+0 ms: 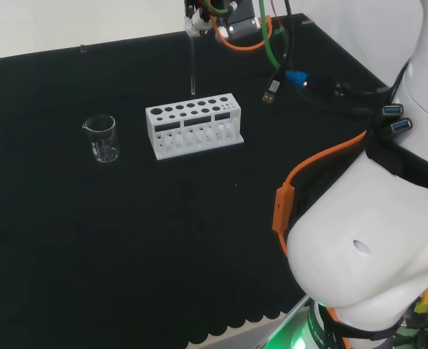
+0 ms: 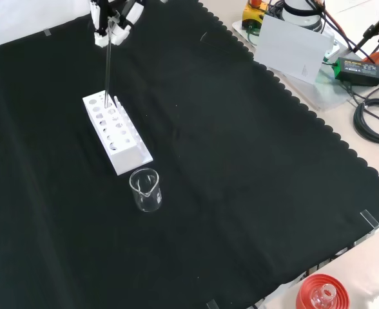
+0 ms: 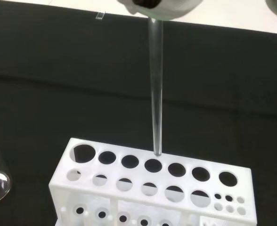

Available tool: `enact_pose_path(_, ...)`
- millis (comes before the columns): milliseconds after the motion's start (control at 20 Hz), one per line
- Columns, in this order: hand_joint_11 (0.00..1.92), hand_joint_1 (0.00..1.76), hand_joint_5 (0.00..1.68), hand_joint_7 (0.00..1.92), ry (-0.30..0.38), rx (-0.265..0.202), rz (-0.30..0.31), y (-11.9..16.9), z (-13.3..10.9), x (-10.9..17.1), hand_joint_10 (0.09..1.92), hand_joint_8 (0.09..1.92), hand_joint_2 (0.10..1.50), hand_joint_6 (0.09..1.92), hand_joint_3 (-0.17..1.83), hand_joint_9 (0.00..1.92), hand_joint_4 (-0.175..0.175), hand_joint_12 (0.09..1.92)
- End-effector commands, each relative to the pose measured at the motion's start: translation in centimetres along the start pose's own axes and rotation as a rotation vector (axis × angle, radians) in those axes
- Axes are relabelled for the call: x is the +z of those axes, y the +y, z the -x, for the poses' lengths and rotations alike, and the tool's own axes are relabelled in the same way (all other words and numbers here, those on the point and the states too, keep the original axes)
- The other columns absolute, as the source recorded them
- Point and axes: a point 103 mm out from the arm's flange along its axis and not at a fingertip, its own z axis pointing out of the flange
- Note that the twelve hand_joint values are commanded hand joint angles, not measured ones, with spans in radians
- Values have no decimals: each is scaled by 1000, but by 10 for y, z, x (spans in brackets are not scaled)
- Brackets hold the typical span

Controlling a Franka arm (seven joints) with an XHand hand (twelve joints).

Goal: Stir in the beaker to the left of the white test tube rack with the glass rod.

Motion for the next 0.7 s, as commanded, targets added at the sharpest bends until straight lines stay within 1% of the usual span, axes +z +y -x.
enact_pose_path(50,1648,1332,1423,1414,0,-13,16,-8,-8,-9,138,548,1045,87,-175,1920,-175,652)
enact_pose_path(450,1647,1332,1424,1416,4,-9,15,-9,-9,-11,139,544,1044,87,-175,1920,-175,656)
enact_pose_path(550,1649,1331,1475,1451,8,-12,18,-8,-11,-12,140,345,1030,87,-175,1920,-175,657)
enact_pose_path(600,1650,1331,1488,1468,8,-14,17,-8,-13,-13,141,274,1026,87,-175,1920,-175,657)
enact_pose_path(700,1650,1331,1498,1484,4,-22,16,-6,-18,-14,141,213,1022,87,-175,1920,-175,656)
